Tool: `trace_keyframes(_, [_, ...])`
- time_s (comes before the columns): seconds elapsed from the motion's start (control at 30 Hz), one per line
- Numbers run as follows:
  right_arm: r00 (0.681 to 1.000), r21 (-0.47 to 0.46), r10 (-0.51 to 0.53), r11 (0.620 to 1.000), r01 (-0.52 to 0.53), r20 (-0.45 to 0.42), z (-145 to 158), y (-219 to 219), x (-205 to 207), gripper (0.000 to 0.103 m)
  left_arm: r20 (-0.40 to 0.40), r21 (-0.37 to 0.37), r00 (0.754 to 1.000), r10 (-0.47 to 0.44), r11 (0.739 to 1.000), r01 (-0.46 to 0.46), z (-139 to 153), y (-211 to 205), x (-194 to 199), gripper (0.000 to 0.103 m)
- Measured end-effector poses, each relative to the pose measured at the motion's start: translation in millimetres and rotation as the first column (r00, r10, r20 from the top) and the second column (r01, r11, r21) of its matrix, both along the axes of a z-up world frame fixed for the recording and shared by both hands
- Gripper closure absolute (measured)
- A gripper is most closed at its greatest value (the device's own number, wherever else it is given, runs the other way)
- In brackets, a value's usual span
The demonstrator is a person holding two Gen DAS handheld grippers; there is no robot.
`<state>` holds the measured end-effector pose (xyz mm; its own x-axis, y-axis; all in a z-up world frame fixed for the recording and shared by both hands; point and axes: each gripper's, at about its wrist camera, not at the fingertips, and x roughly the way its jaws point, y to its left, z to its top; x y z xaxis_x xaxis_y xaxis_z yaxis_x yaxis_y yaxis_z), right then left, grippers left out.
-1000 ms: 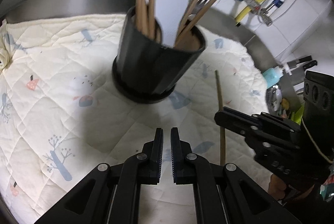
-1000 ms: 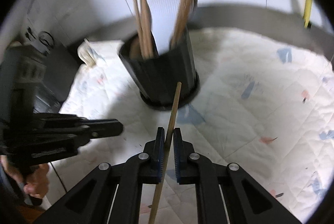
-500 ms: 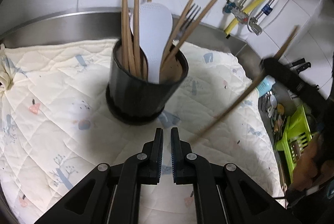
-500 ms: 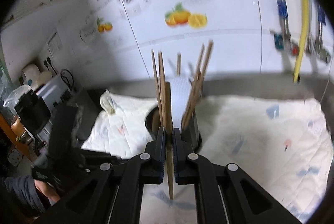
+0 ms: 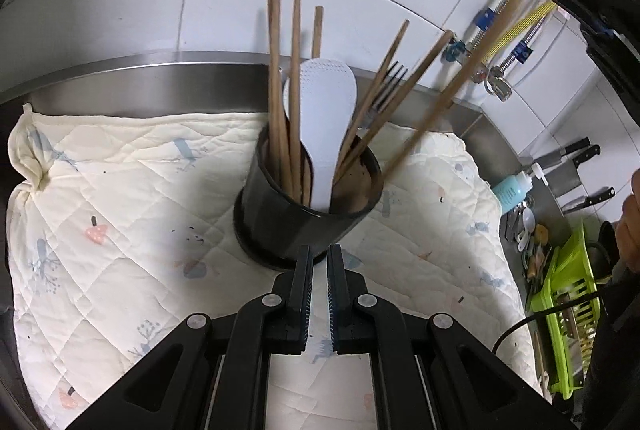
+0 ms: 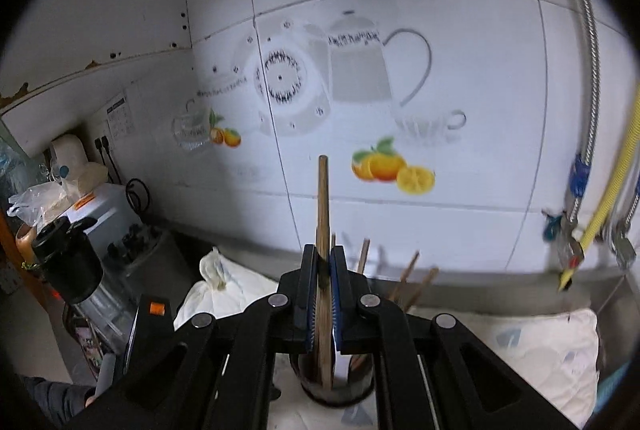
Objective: Organize utensils
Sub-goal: 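Lift the chopstick upright and lower it into the holder with the right tool, then open the right tool to release the chopstick into the holder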
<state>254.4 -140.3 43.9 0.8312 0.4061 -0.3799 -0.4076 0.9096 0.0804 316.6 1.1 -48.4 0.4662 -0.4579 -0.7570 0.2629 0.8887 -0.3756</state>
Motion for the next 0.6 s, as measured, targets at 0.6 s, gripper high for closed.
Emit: trace_keyframes(0.6, [0.982, -0.031, -0.055, 0.998, 0.05, -0.179, -80, 15, 42, 0.094, -0.011, -0.003, 0.999, 0.05, 0.999, -0.05, -1, 22, 12, 0.095])
